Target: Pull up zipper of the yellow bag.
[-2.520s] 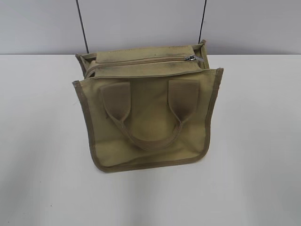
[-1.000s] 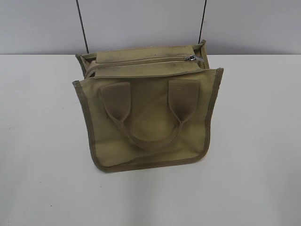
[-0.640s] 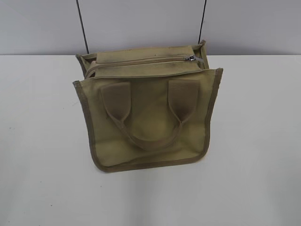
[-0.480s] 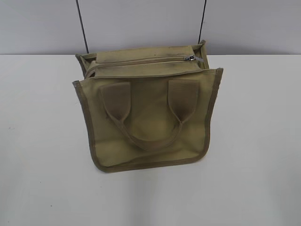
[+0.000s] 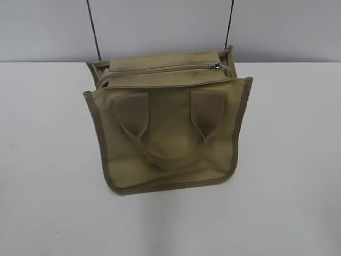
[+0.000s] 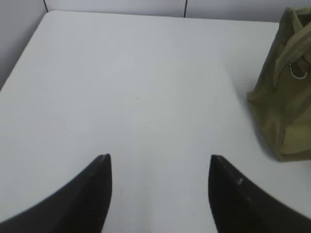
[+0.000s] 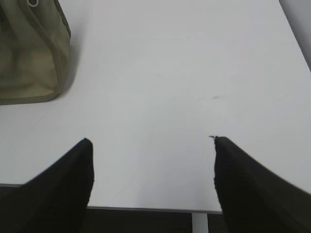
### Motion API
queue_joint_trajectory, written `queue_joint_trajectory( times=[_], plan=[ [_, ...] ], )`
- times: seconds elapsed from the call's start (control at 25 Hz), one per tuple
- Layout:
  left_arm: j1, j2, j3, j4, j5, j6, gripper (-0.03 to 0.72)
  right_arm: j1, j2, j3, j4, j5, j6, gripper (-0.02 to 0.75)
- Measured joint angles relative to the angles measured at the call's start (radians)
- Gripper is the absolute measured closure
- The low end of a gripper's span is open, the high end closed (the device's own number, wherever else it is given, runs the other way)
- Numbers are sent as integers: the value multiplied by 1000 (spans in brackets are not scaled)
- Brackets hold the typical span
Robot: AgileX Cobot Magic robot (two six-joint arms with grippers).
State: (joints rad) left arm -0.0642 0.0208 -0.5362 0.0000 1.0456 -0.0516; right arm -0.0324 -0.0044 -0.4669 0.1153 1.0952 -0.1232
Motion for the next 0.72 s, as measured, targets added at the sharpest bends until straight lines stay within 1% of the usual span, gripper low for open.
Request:
queue_joint_trajectory(
  times=[0.4, 0.72],
  plan=[
    [7, -29, 0, 0, 2, 0, 214, -5, 0, 0, 0, -3, 0, 174],
    [7, -29, 0, 0, 2, 0, 232, -5, 0, 0, 0, -3, 0, 174]
  ],
)
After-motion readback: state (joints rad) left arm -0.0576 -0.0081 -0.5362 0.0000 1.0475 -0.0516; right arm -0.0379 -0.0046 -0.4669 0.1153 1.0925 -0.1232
